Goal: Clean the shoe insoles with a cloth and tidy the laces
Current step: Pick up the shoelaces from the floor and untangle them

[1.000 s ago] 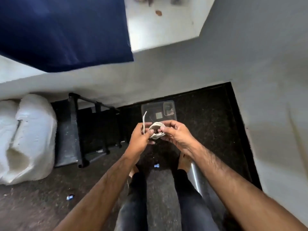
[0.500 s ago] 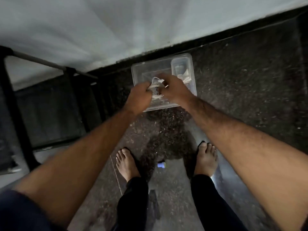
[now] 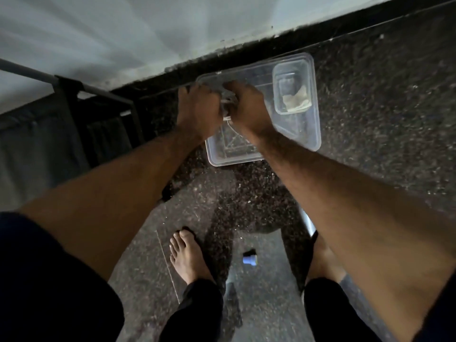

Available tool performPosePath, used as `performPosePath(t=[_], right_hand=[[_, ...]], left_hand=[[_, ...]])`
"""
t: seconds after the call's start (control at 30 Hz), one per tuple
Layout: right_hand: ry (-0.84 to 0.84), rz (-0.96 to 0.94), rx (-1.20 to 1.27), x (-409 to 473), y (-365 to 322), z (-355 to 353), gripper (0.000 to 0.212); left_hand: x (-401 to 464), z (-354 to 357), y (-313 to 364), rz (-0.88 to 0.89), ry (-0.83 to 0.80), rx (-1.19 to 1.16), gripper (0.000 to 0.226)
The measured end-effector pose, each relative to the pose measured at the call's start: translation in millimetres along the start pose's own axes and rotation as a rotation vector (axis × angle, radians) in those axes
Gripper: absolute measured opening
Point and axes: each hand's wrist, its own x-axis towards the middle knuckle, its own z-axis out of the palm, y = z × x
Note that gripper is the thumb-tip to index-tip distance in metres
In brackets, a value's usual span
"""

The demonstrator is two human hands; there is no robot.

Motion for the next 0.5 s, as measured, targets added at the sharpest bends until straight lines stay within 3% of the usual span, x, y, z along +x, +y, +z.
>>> performPosePath(t=[0.13, 0.27, 0.5], right_hand=[[0.047, 0.046, -0.025, 8.8, 11.9, 13.8, 0.02], [0.102, 0.136, 0.069, 9.7, 15.5, 18.1, 0.012], [0.129, 0.183, 0.136, 22.1, 4.7, 27.2, 0.019]], left_hand=[[3.4, 10.2, -1.6, -0.045, 0.029, -0.058, 0.037], [-11.7, 20.1, -5.1, -0.097, 0.205, -0.164, 0.043], [-25.0, 43.3, -25.0, -0.129, 0.202, -0.181, 0.054]])
